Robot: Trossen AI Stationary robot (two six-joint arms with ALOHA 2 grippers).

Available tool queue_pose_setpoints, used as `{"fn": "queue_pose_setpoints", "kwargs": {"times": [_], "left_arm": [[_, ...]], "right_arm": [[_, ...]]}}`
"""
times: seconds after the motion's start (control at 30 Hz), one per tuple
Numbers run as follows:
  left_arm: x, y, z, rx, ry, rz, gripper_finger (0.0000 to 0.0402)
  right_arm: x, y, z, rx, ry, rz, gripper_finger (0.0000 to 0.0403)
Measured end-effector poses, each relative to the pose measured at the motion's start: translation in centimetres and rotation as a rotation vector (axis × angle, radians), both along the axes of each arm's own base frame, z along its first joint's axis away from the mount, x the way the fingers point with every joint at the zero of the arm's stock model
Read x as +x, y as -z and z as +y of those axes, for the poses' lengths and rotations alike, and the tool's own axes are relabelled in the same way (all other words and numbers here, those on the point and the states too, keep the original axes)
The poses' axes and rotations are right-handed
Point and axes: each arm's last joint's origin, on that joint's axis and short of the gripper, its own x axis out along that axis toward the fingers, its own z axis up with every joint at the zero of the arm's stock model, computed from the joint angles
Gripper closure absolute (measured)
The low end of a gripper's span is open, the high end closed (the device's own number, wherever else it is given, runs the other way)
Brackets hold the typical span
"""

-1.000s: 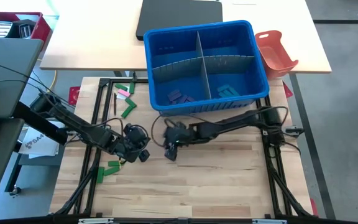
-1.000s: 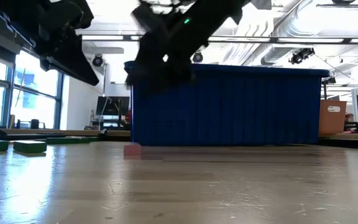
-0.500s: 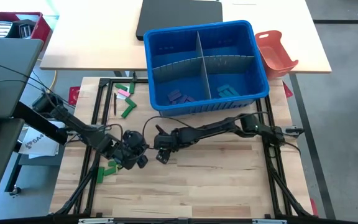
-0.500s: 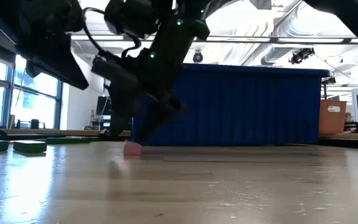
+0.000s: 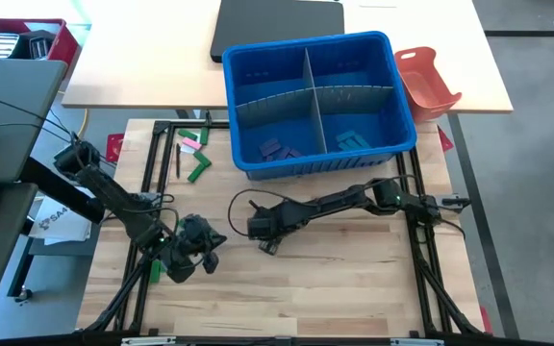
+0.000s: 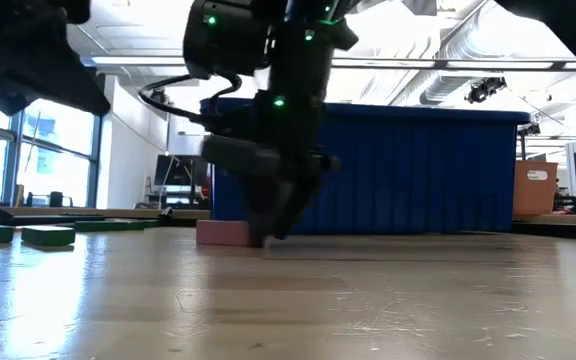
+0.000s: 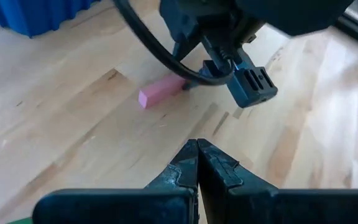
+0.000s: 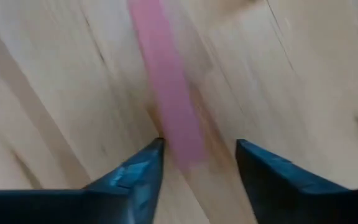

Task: Sort blocks
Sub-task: Put the pink block into the blue bin with the other pink block

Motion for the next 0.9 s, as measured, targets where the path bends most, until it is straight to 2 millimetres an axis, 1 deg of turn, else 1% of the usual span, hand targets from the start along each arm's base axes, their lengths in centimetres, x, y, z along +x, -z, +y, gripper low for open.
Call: {"fn": "queue_pose_setpoints", "kwargs": {"times": [0.13, 0.27, 0.33, 0.4, 0.47, 0.53, 0.6, 0.67, 0.77, 0.83, 0.9], "left_arm": [[-0.4, 0.0, -0.6, 0.008, -0.008, -0.04, 0.0402], [-0.5, 0.2, -0.8, 0.026, -0.009, -0.049, 0.0402], [-0.4, 0.4, -0.9, 0.034, -0.01, -0.045, 0.0402], [-0.3, 0.7, -1.0, 0.047, -0.009, -0.034, 0.0401], [-0.2, 1.0, -1.1, 0.068, -0.003, -0.02, 0.0401], [-0.1, 1.2, -1.1, 0.08, -0.003, -0.01, 0.0401], [0.0, 1.4, -1.0, 0.088, -0.005, -0.002, 0.0401], [0.0, 1.4, -0.9, 0.095, -0.009, 0.005, 0.0401], [0.0, 1.4, -0.7, 0.124, -0.012, 0.016, 0.0401], [0.0, 1.5, -0.5, 0.143, -0.013, 0.029, 0.0401], [0.2, 1.5, -0.2, 0.164, -0.015, 0.039, 0.0402]], "right_arm": [[-1.2, 0.1, 0.5, -0.08, -0.039, 0.108, 0.0291], [-1.6, 0.2, 1.5, -0.171, -0.186, 0.158, 0.0374], [-1.8, 0.1, 1.9, -0.223, -0.243, 0.182, 0.0395], [-2.0, -0.4, 1.9, -0.279, -0.277, 0.19, 0.039], [-2.1, -2.0, 1.8, -0.316, -0.31, 0.16, 0.0376], [-2.1, -3.9, 1.4, -0.308, -0.349, 0.126, 0.0363], [-2.0, -4.9, 0.7, -0.247, -0.411, 0.082, 0.0353], [-2.2, -5.4, 0.1, -0.144, -0.517, 0.044, 0.0346], [-2.3, -6.1, -0.6, 0.033, -0.684, -0.137, 0.0341], [-2.3, -6.0, -1.0, 0.1, -0.71, -0.267, 0.0341], [-2.3, -4.9, -1.4, 0.116, -0.695, -0.329, 0.034]]}}
